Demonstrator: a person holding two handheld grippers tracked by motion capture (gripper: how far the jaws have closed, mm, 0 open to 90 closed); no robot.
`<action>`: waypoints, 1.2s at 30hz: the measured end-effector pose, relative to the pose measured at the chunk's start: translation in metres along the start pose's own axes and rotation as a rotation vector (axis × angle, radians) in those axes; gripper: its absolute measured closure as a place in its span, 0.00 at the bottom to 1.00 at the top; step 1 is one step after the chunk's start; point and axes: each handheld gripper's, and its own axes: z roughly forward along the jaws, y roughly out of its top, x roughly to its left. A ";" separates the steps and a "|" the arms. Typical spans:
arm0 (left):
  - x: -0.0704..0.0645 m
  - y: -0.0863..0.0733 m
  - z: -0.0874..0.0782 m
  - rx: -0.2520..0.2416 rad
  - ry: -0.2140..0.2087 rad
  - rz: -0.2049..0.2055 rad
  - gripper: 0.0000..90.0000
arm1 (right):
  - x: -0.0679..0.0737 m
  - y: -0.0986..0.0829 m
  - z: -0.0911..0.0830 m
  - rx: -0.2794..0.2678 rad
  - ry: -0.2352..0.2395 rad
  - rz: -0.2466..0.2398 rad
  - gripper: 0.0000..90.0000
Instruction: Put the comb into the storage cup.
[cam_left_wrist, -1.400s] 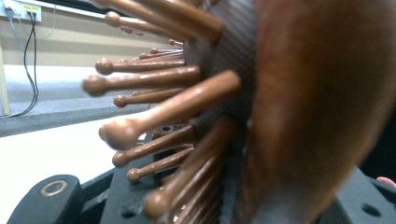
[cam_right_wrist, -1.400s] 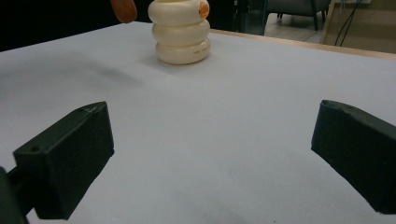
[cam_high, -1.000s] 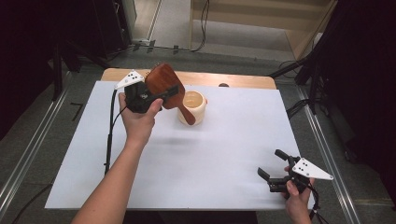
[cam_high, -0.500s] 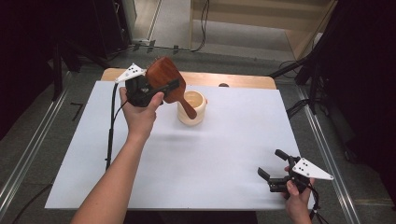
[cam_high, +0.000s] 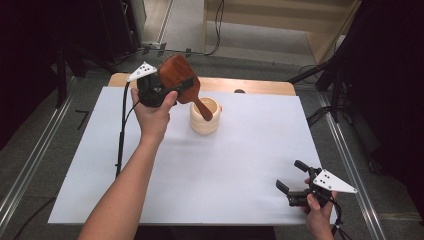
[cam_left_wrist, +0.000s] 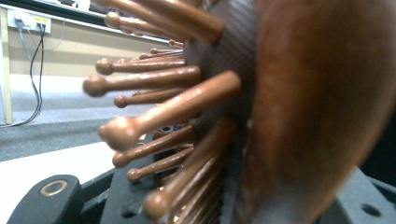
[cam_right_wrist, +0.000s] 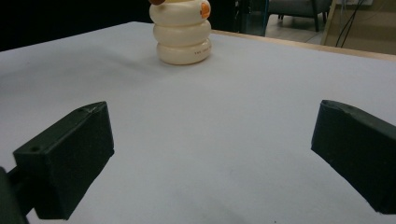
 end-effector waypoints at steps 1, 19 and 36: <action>0.001 0.001 0.000 -0.001 0.003 0.003 0.62 | 0.000 0.000 0.000 0.001 -0.001 0.002 0.00; 0.014 0.006 0.018 -0.015 0.057 -0.012 0.62 | 0.000 0.000 0.000 0.000 0.000 0.001 0.00; 0.019 -0.012 0.042 0.028 0.112 -0.005 0.62 | -0.001 0.000 0.000 -0.005 0.002 0.001 0.00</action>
